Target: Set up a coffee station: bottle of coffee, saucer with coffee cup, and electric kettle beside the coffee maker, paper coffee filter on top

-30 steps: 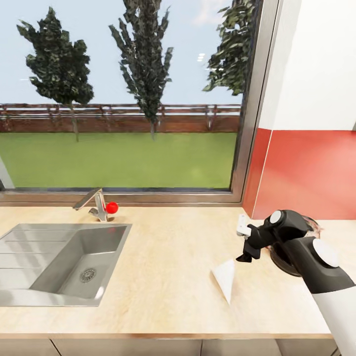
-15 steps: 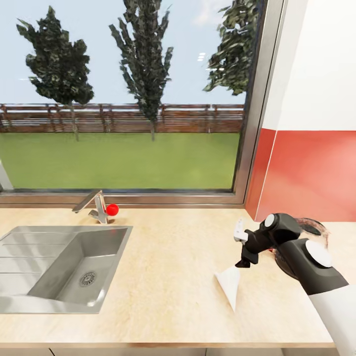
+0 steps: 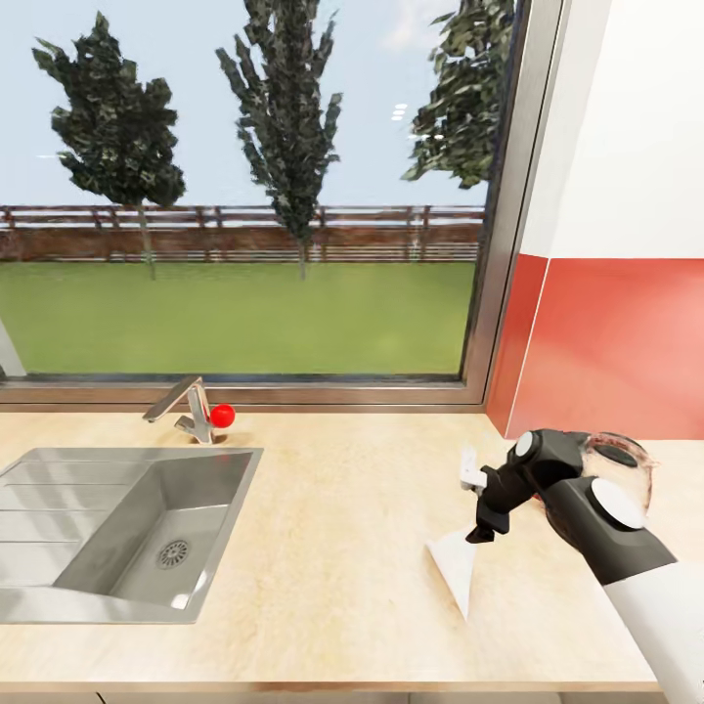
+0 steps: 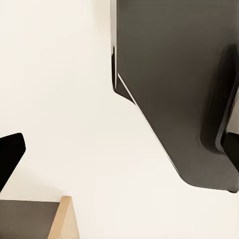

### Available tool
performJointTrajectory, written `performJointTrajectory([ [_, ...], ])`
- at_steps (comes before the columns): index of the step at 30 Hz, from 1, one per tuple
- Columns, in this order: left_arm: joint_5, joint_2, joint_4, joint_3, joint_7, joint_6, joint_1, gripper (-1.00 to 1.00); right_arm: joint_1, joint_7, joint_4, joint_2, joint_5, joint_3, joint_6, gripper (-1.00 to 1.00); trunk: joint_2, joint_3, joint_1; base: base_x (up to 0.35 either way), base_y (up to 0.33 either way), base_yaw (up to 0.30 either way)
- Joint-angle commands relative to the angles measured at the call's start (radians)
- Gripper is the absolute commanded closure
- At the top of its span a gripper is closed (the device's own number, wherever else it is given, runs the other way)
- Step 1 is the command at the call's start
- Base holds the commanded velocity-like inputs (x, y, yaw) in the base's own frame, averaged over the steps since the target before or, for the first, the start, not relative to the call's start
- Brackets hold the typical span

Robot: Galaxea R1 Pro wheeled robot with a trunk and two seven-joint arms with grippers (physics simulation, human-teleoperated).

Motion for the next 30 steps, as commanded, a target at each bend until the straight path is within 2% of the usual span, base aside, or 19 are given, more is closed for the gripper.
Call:
performJointTrajectory([
  [1,0.001,0.0,0.0,0.0,0.0,-0.001,0.0,-1.0,-0.001,0.005,0.006,-0.001,0.005,0.009,0.007,-1.0,-0.001,0.0,0.0,0.0,0.0,0.0],
  [11,0.001,-0.001,0.0,0.0,0.0,-0.001,0.0,-1.0,-0.001,0.005,0.019,-0.001,0.005,0.021,-0.015,-1.0,-0.001,0.0,0.0,0.0,0.0,0.0],
  [14,0.005,0.0,0.012,0.005,0.006,0.006,0.015,-1.0,0.003,-0.003,0.013,0.017,0.007,0.013,-0.028,-1.0,-0.001,0.0,0.0,0.062,0.0,0.0],
  [22,0.007,-0.004,0.021,0.007,0.014,0.013,0.041,-1.0,0.003,0.007,-0.006,0.06,0.005,0.015,-0.001,-1.0,-0.001,0.0,0.0,0.092,0.0,0.0],
  [30,0.007,-0.002,0.022,0.008,0.013,0.013,0.053,-1.0,0.003,0.011,-0.007,0.068,0.005,0.018,0.0,-1.0,-0.001,0.0,0.0,0.081,0.0,0.0],
])
